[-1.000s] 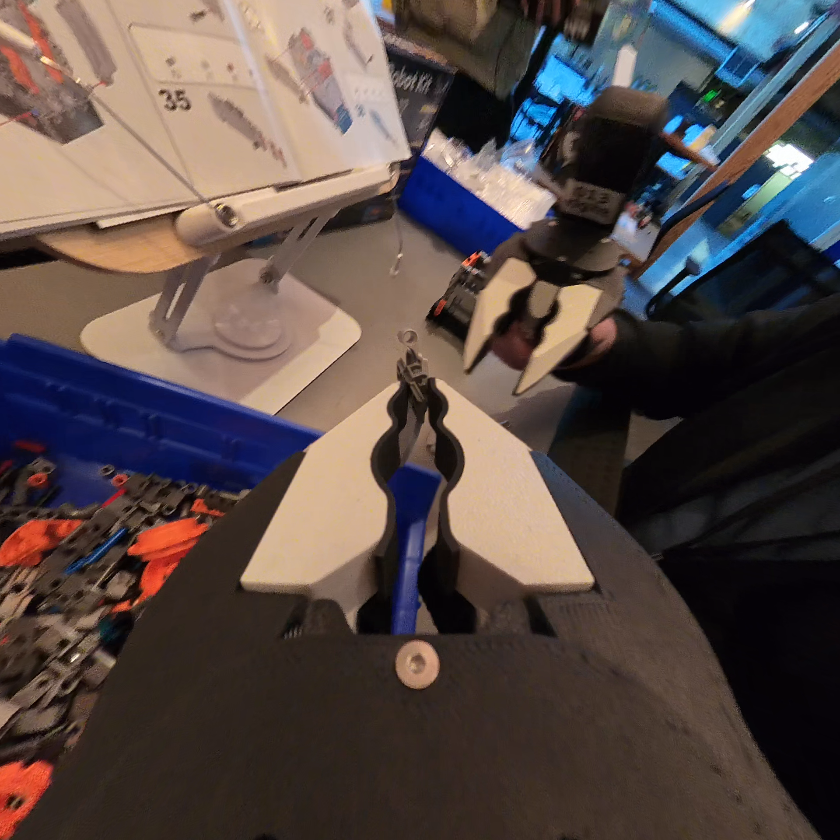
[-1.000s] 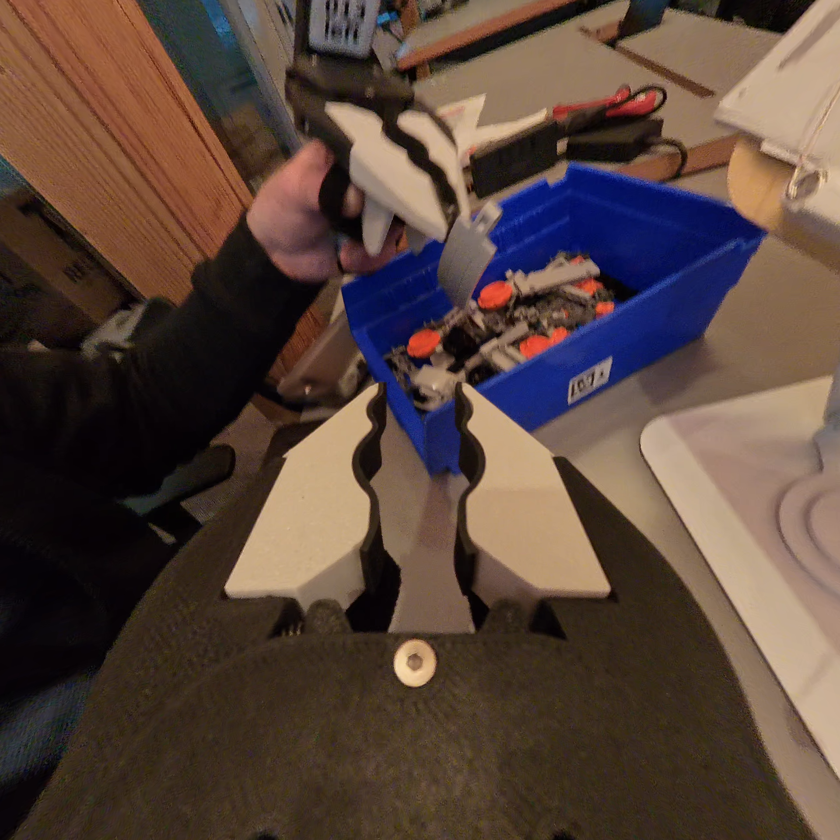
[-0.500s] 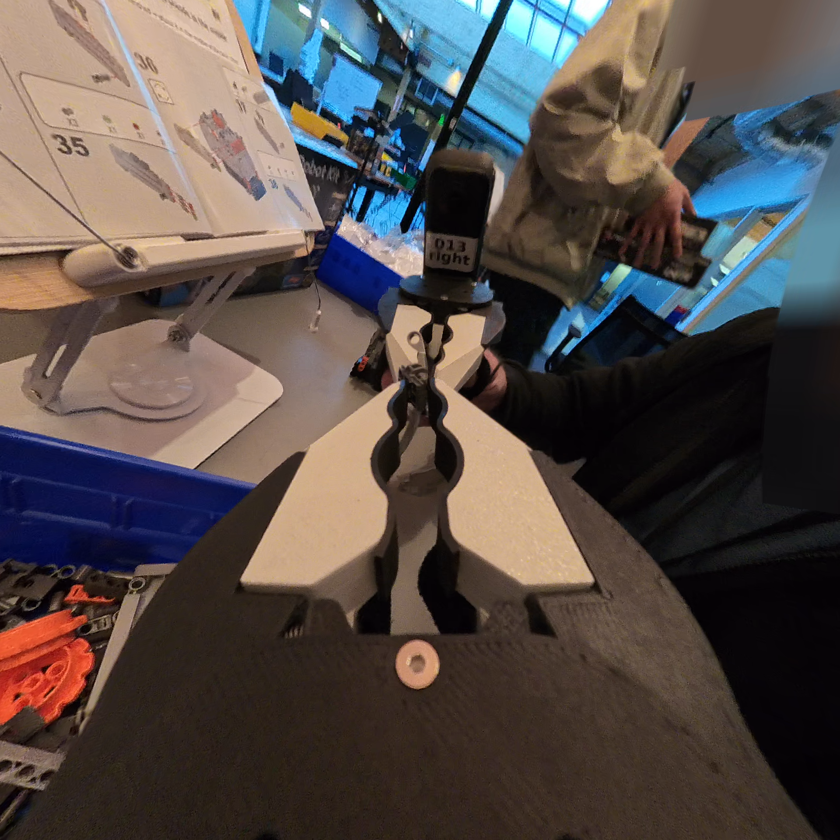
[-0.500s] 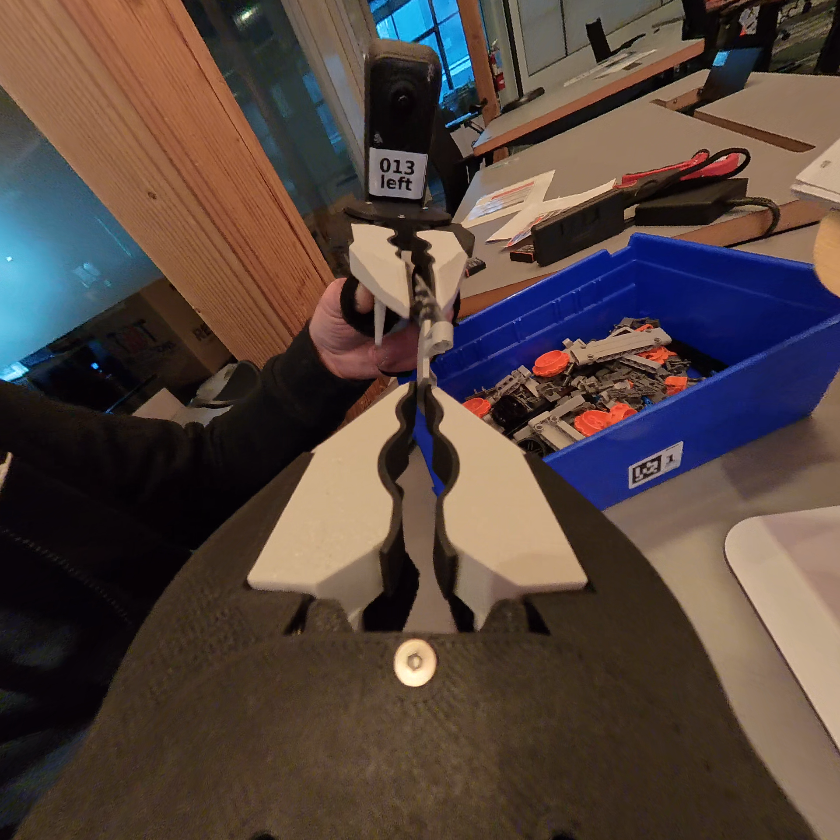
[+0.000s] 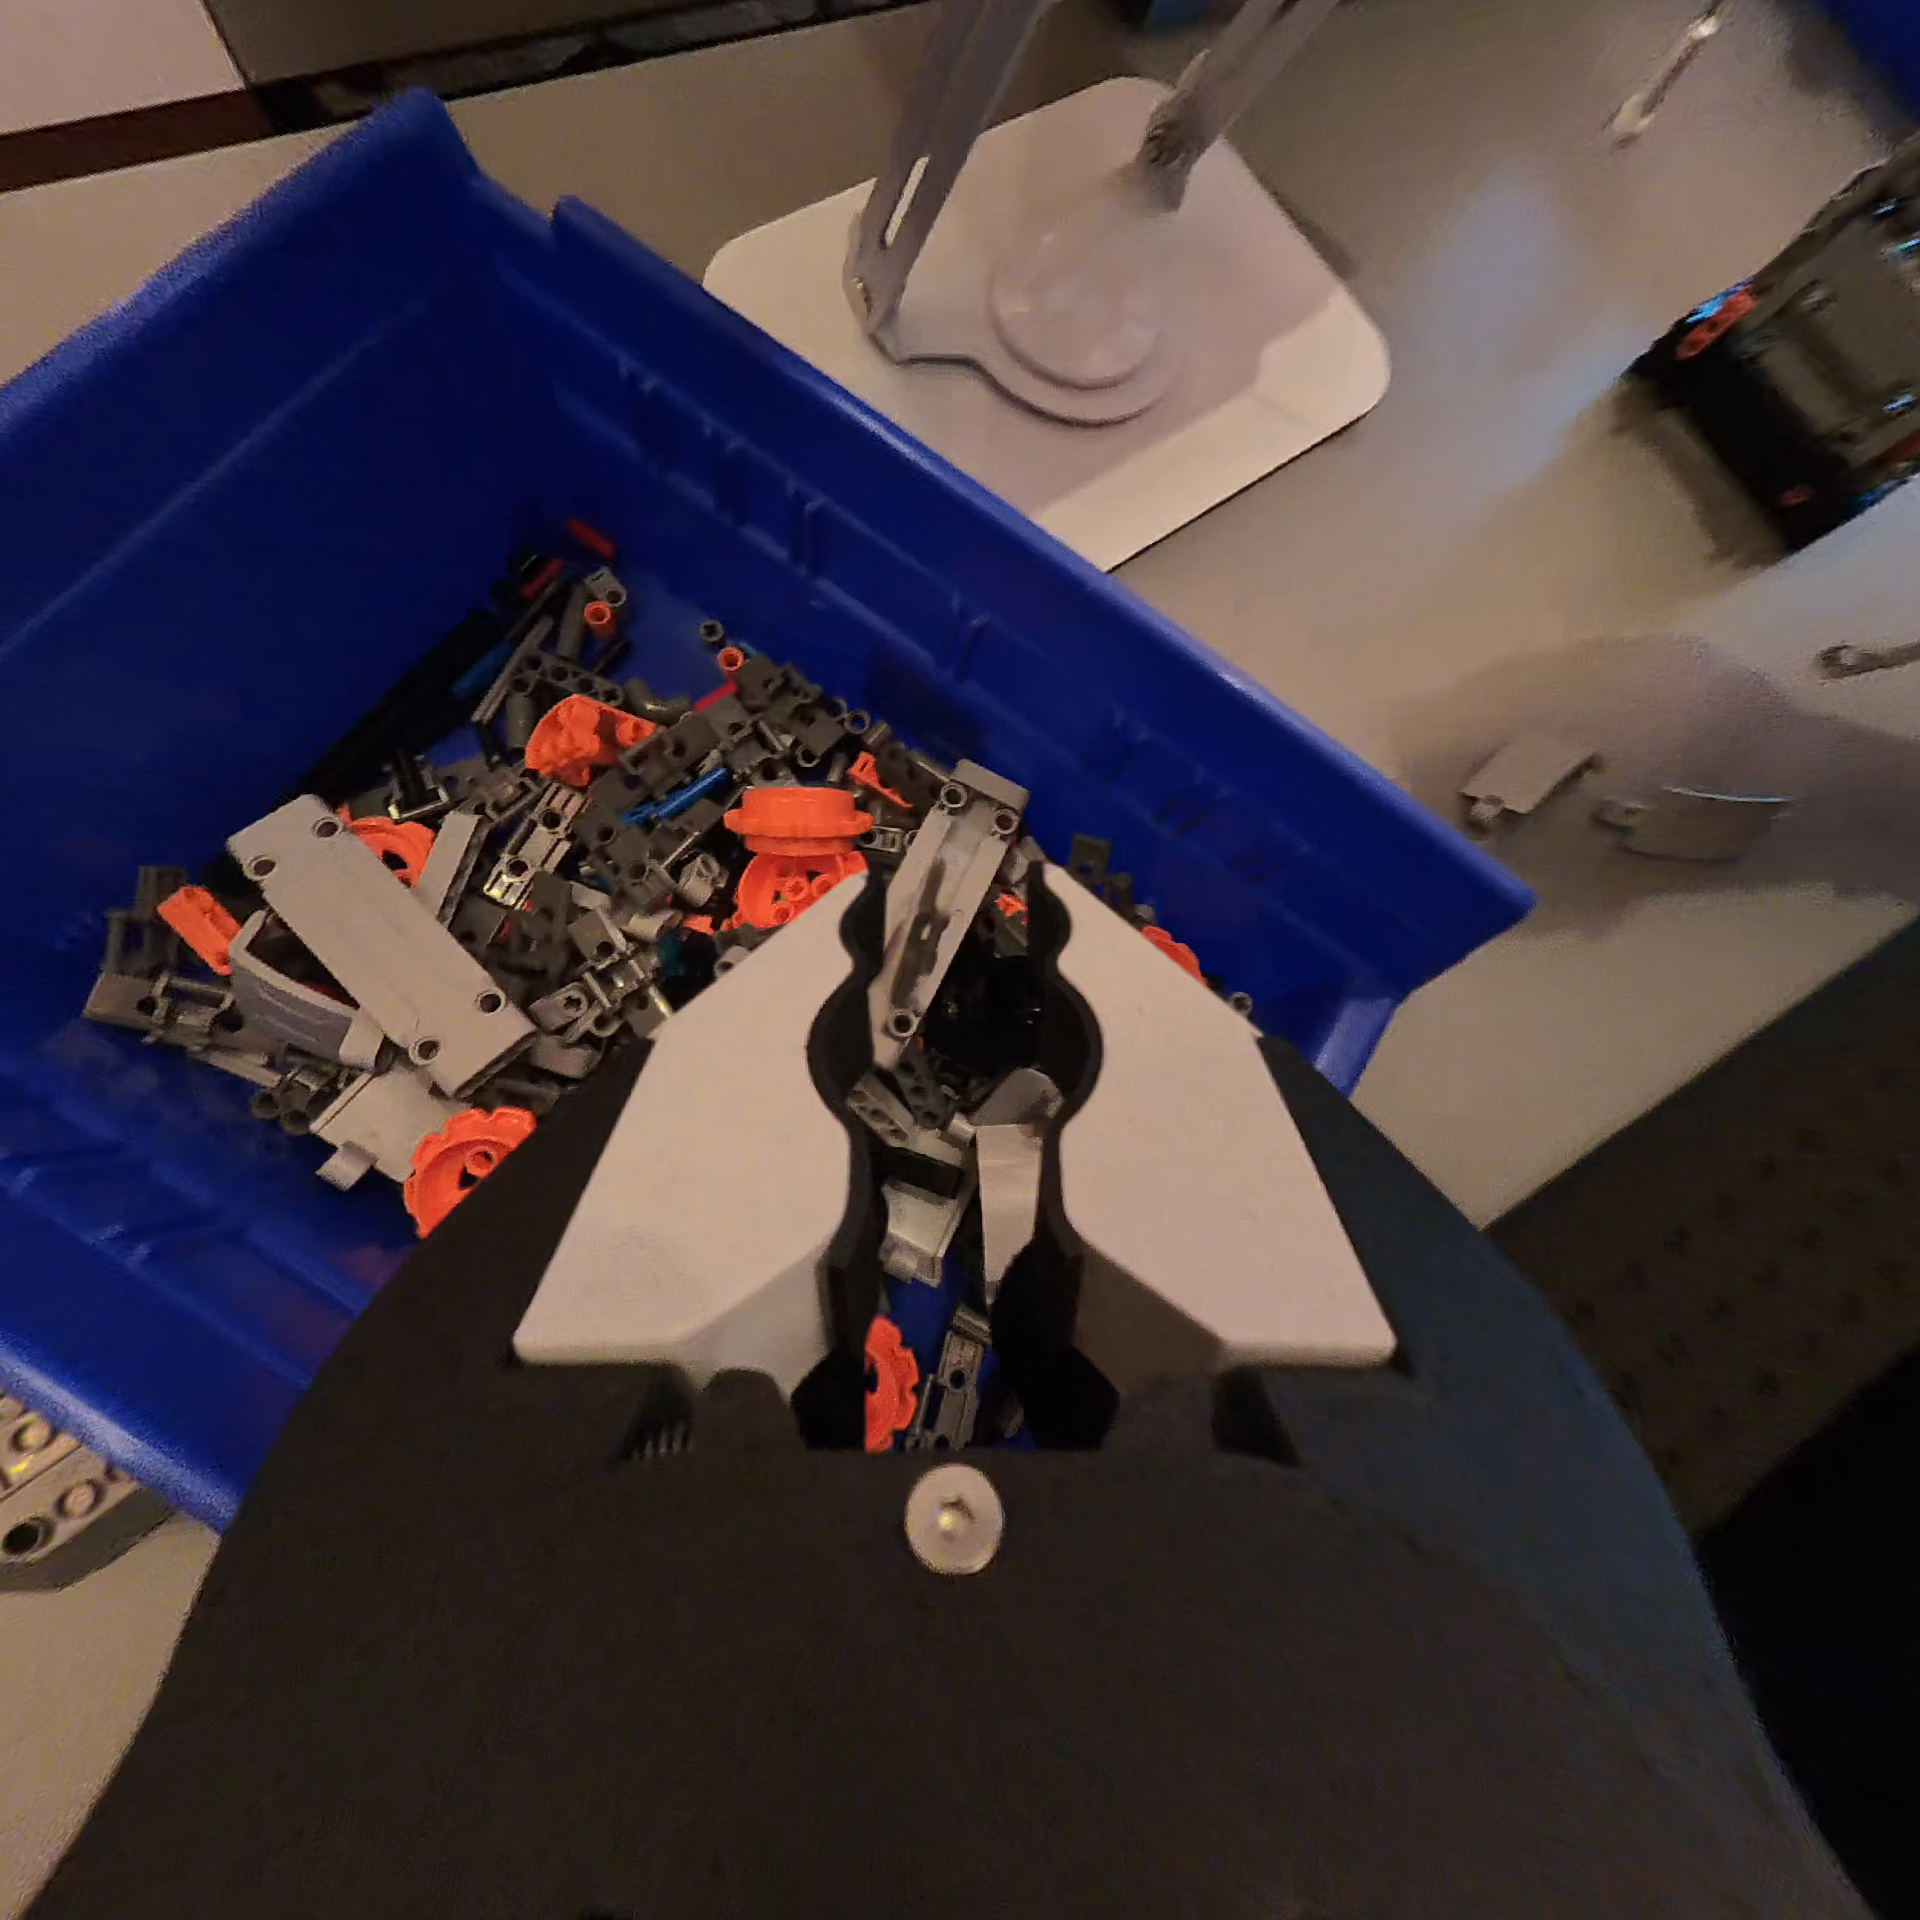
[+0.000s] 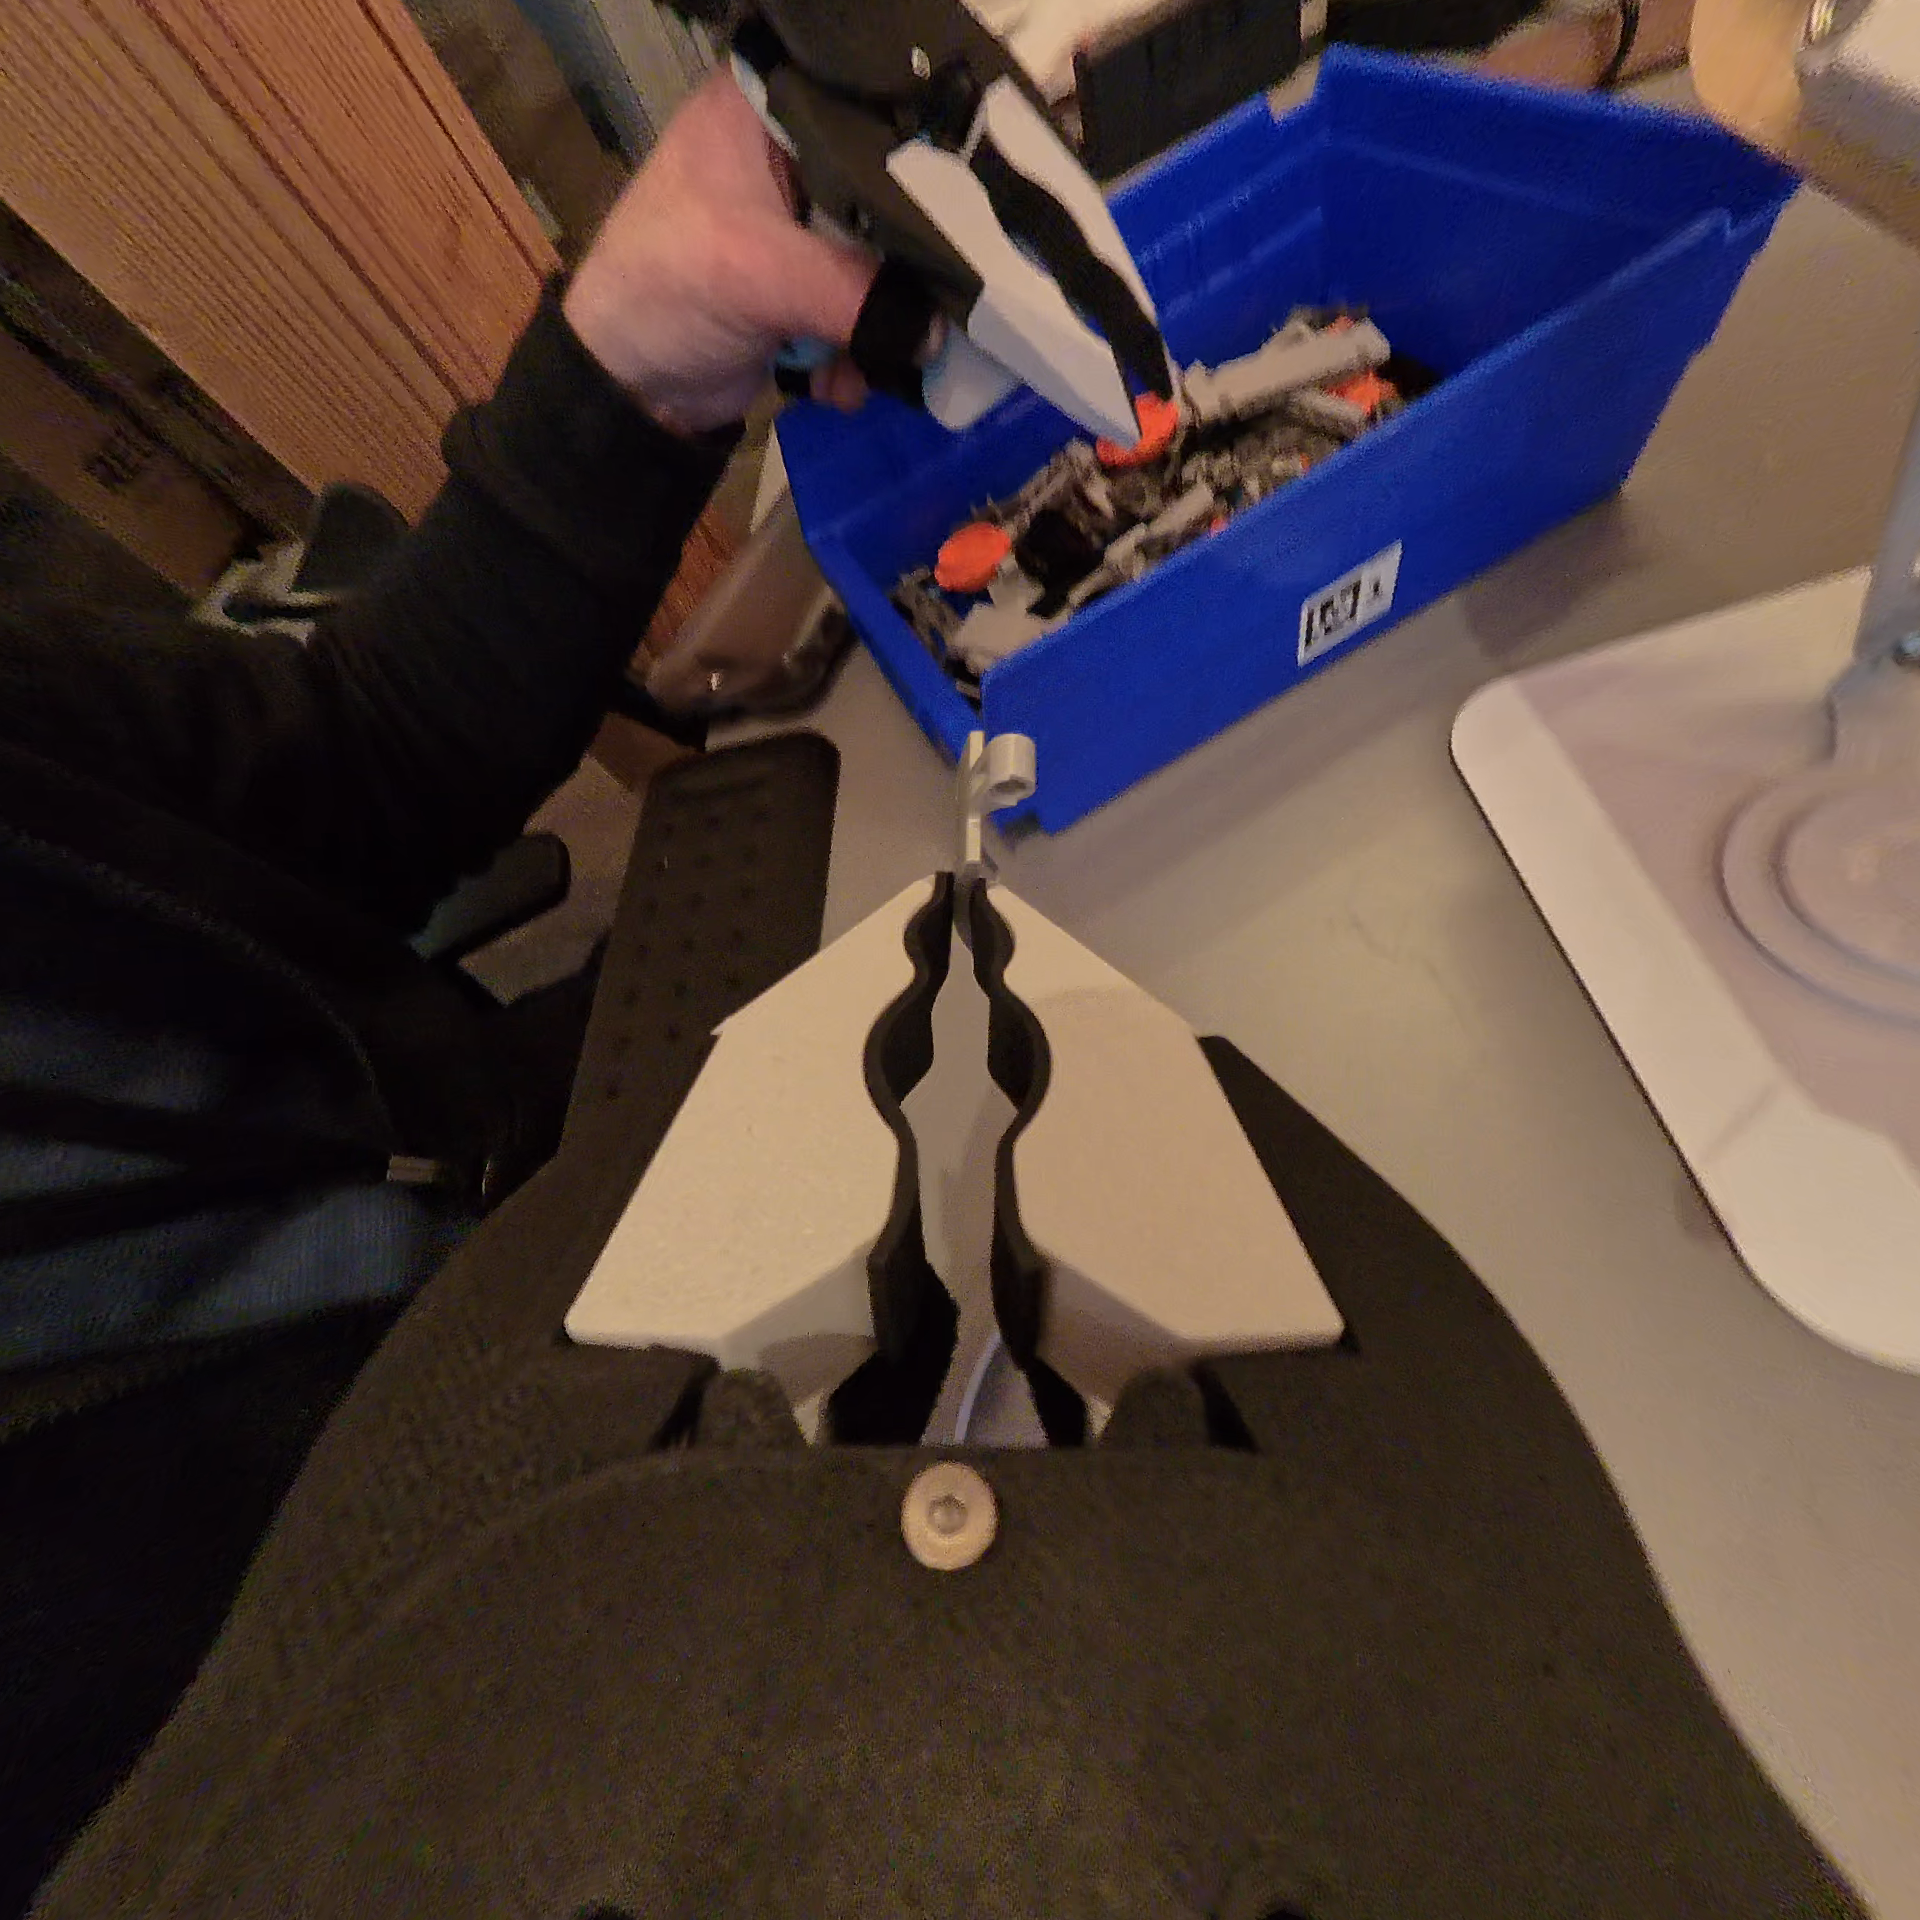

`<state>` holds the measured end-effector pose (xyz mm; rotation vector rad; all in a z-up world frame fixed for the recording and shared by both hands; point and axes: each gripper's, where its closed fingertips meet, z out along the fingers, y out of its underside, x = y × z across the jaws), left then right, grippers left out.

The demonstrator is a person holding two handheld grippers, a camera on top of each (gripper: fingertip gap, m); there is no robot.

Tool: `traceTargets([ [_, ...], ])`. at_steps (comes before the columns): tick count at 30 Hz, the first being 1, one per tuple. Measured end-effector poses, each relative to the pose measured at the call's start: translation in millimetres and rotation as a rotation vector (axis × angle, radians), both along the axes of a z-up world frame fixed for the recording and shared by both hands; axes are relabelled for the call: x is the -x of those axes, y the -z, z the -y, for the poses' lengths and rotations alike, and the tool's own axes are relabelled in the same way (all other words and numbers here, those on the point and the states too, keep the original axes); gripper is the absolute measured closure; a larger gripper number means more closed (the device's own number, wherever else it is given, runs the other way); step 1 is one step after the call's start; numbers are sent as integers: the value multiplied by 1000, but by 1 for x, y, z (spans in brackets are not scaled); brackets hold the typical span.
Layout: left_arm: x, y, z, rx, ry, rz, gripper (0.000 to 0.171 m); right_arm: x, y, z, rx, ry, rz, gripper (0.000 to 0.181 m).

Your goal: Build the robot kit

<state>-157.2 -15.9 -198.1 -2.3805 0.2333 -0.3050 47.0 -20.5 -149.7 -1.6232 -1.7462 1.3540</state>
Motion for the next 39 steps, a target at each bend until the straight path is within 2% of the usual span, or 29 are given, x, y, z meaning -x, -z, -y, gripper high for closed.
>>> traceTargets([
  [3,7,6,-1,13,-33,-67,139,-28,5,-3,-23,23,39,181],
  [8,-12,-17,-1,-73,17,-62,141,-68,19,-7,-50,70,114,181],
  [16,-86,-50,5,-208,203,-23,144,-114,37,-11,-74,129,201,181],
  [20,-131,-61,10,-264,321,20,155,-128,38,-12,-69,158,205,180],
  [26,-175,-54,13,-246,417,9,155,-142,46,-8,-78,174,233,180],
  [32,-207,-31,17,-172,512,-22,157,-151,55,-3,-65,183,258,180],
  [39,-236,-21,15,-160,577,5,157,-160,48,-1,-82,205,207,180],
])
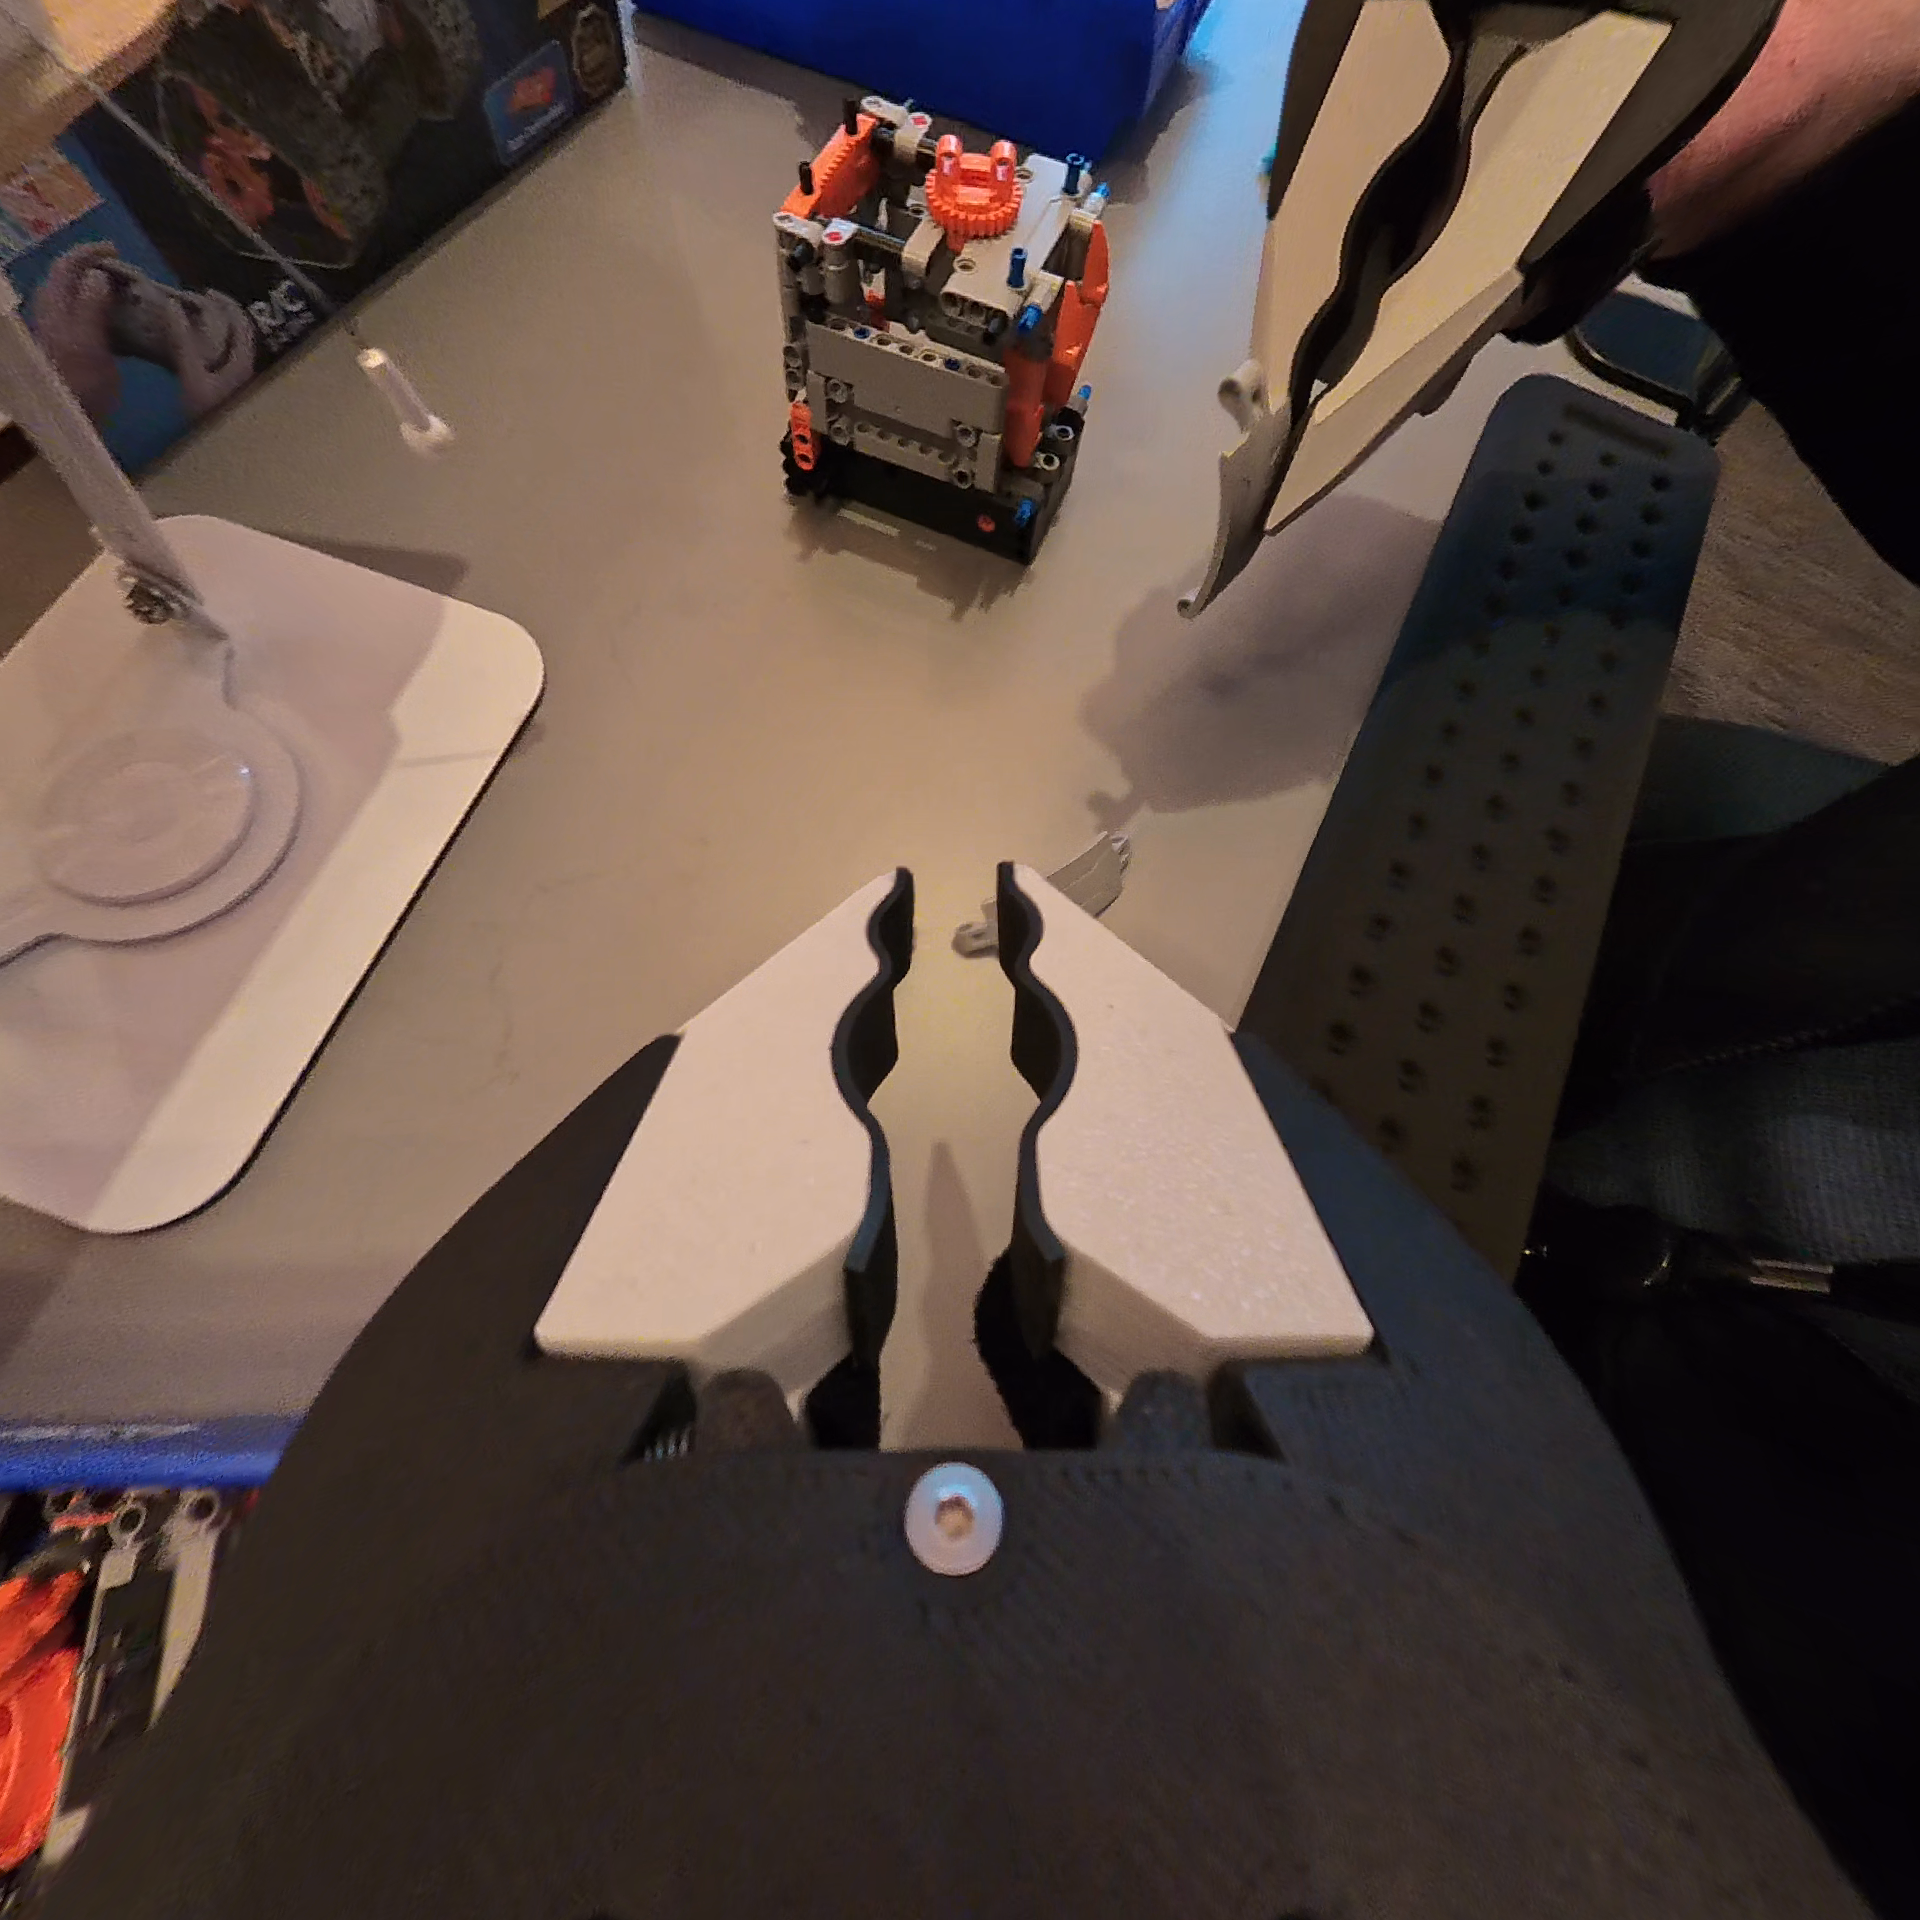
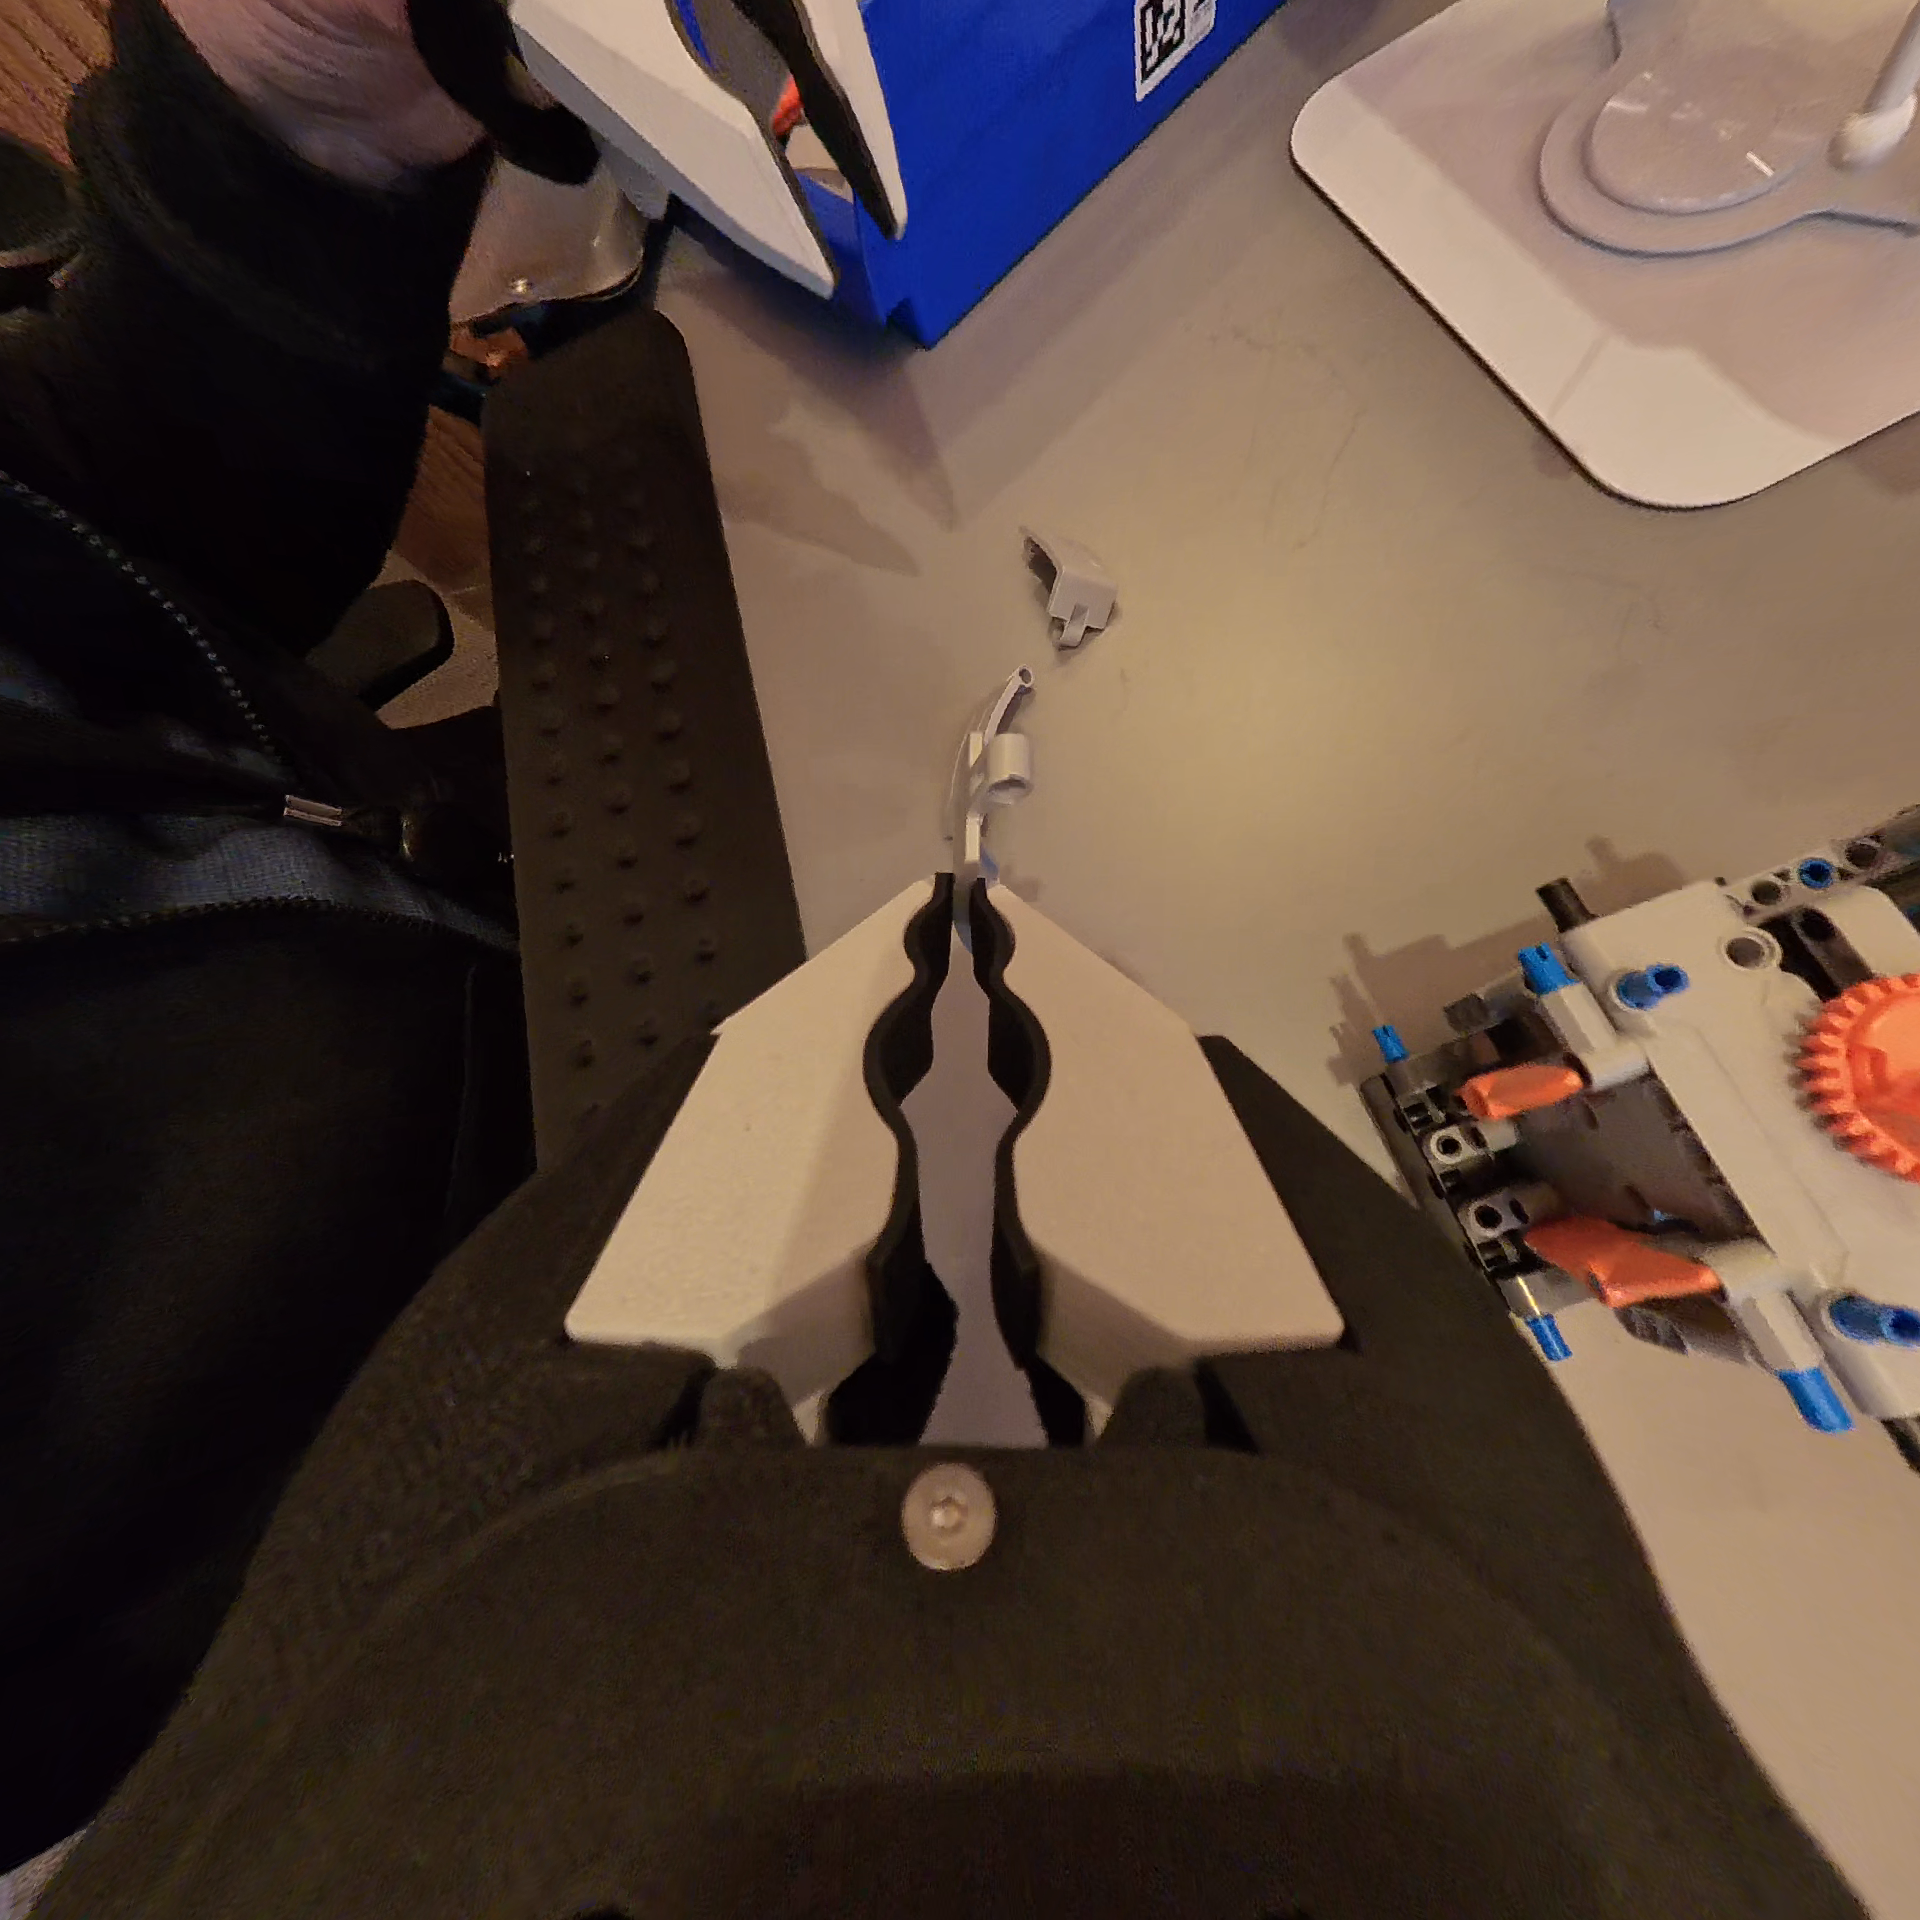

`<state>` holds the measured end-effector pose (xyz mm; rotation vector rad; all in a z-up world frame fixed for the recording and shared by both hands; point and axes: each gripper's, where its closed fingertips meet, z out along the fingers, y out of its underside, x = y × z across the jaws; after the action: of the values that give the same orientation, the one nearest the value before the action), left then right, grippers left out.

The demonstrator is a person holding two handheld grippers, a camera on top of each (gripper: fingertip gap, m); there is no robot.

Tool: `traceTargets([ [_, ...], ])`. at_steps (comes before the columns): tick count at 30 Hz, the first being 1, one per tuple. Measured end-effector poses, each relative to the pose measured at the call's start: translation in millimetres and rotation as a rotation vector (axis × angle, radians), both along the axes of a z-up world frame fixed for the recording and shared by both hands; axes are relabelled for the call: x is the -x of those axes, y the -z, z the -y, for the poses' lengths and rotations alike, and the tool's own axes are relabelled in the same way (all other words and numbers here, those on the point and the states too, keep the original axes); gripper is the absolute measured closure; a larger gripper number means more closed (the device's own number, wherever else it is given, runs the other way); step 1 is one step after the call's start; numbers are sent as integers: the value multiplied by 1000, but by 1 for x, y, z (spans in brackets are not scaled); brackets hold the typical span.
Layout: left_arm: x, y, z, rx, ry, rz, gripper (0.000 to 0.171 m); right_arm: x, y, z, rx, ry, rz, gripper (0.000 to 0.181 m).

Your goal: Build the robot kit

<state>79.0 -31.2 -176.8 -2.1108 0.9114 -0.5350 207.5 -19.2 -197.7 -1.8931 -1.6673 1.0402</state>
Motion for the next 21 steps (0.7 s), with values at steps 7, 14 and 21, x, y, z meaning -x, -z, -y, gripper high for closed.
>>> traceTargets([
  [7,-30,-4,-7,-16,59,30,154,-36,-17,-9,-49,66,-75,181],
  [14,-83,-9,-28,-40,158,17,145,-89,-19,-40,-117,187,-58,180],
  [21,-138,-2,-62,-108,193,-34,125,-118,-1,-70,-87,193,-51,181],
])
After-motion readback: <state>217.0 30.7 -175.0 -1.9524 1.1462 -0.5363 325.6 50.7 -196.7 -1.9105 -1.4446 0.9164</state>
